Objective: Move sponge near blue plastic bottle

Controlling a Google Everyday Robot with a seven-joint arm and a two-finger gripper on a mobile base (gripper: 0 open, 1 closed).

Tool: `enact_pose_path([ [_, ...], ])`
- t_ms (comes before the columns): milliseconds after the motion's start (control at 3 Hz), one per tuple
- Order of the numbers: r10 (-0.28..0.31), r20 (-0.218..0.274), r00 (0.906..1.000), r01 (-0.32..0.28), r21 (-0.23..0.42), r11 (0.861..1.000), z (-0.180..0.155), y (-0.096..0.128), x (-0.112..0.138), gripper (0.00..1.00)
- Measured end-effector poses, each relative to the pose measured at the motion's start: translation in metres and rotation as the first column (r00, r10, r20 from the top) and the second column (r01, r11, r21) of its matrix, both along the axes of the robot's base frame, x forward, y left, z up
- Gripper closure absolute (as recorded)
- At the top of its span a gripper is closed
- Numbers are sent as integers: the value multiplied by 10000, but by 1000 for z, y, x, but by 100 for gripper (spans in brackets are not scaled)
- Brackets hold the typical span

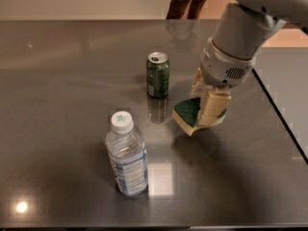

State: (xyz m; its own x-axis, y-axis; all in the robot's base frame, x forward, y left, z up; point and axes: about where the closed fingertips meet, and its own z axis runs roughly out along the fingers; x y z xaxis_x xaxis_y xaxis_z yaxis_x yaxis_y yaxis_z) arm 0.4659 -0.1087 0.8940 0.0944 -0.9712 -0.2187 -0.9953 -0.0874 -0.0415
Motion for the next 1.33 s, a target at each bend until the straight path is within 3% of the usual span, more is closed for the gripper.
enact_pose_path([
  [667,765,-97,9970,-767,-278,9967,-7,20,-47,100],
  [1333,1276,-146,9917,-1281,-362,9911,-20,40,-78,100],
])
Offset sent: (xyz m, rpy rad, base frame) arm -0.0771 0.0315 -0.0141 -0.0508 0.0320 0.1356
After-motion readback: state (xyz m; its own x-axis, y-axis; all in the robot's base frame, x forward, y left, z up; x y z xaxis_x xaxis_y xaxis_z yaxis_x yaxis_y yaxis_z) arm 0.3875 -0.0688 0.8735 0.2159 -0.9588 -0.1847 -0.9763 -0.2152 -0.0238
